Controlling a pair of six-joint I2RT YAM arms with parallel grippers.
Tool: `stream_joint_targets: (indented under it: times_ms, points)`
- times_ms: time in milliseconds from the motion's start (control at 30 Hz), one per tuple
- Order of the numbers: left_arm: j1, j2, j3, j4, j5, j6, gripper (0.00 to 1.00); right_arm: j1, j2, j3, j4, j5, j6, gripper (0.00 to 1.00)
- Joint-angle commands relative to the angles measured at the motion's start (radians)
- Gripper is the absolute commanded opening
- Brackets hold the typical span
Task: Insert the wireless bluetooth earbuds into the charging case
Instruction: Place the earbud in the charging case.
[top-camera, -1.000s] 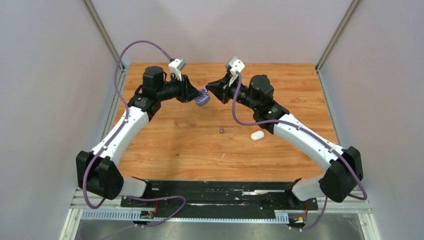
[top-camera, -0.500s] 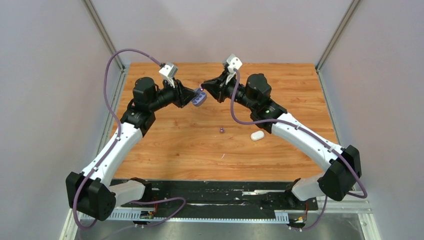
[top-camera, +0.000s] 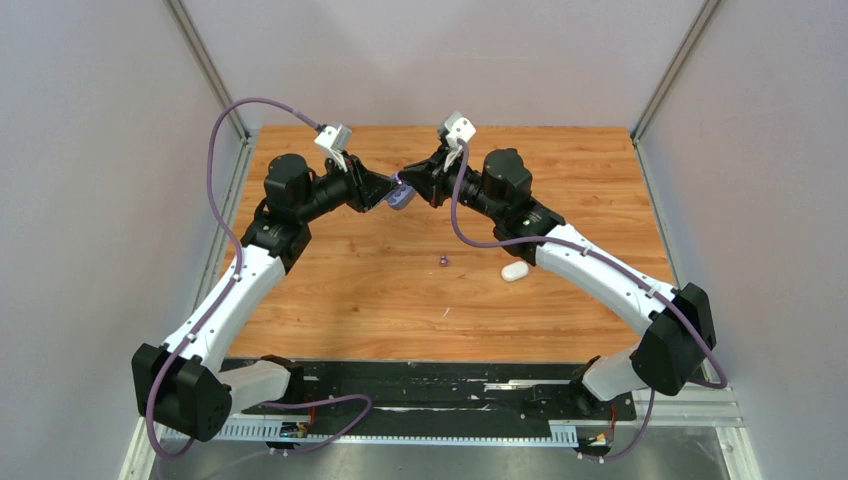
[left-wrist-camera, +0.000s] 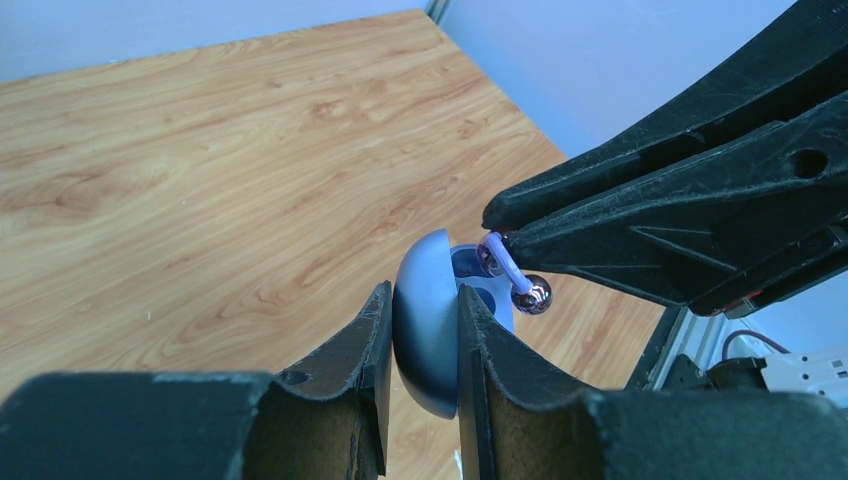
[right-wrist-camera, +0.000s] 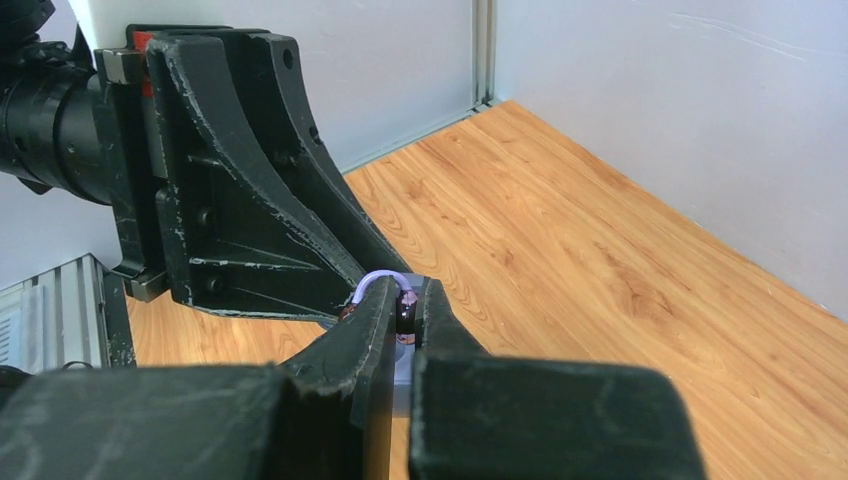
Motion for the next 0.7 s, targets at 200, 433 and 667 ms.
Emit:
stream_joint_targets:
  times_ms: [200,433,667]
  points:
    - [0.003,-0.006,0.023,0.091,0.066,-0.039,0.0,0.004,-0.002,0.006,0.064,0.038,-0.013,0.0]
    - [0.02,0.008,0.037,0.094,0.078,-0.068,0.0,0.004,-0.014,-0.005,0.061,0.033,-0.026,0.0]
    - [0.034,0.019,0.052,0.089,0.086,-0.082,0.0,0.007,-0.024,-0.014,0.061,0.035,-0.052,0.0]
